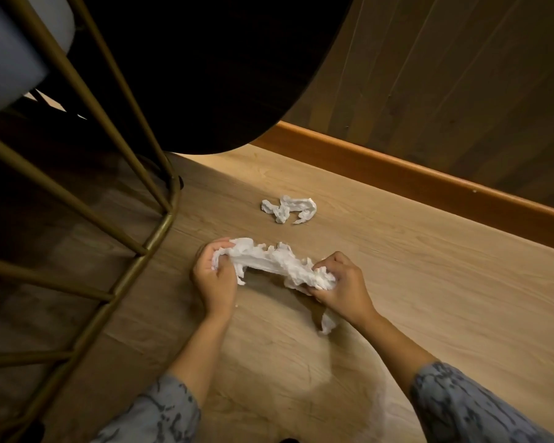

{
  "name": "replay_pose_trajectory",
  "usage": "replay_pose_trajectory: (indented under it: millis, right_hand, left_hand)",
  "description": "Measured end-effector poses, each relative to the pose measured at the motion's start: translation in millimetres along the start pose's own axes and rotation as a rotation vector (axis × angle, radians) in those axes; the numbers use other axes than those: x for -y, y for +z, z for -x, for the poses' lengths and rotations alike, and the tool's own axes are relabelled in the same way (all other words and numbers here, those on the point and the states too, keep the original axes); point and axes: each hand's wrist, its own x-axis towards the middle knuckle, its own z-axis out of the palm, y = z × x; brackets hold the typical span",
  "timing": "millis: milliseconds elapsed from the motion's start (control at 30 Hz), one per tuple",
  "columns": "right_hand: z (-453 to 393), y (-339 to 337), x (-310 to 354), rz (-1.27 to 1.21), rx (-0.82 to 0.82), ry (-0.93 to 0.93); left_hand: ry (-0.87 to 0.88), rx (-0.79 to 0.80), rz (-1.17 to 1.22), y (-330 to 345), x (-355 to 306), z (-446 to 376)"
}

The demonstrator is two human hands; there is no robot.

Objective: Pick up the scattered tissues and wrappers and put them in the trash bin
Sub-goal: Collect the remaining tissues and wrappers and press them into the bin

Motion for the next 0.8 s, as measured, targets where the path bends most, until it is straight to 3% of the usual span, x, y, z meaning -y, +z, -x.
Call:
replay_pose_trajectory:
  millis: [133,233,433,600,700,800]
  right_hand:
    - [12,1,-11,0.037,-0.049,0.049]
    - [34,9,-18,0.173,-0.105,0.096]
    - [72,26,-25,0.475,-0.023,0.083]
    - [87,25,-21,0.478,0.123,-0.094]
    - [88,23,-23,0.476,0.152,-0.135]
    - [88,26,-26,0.354,0.076,-0.135]
  left_hand:
    - [-0.009,-0.082,-0.023,-25,8,-6]
    - [0.047,-0.001,-0.206,-42,31,8]
    - [0.25,0.193,-0.715,-47,74,65]
    - [0.406,0.363,-0.538,-37,78,77]
    - [0.363,0.386,-0.461,-40,75,78]
    - [0.292,0.374,-0.476,-43,74,81]
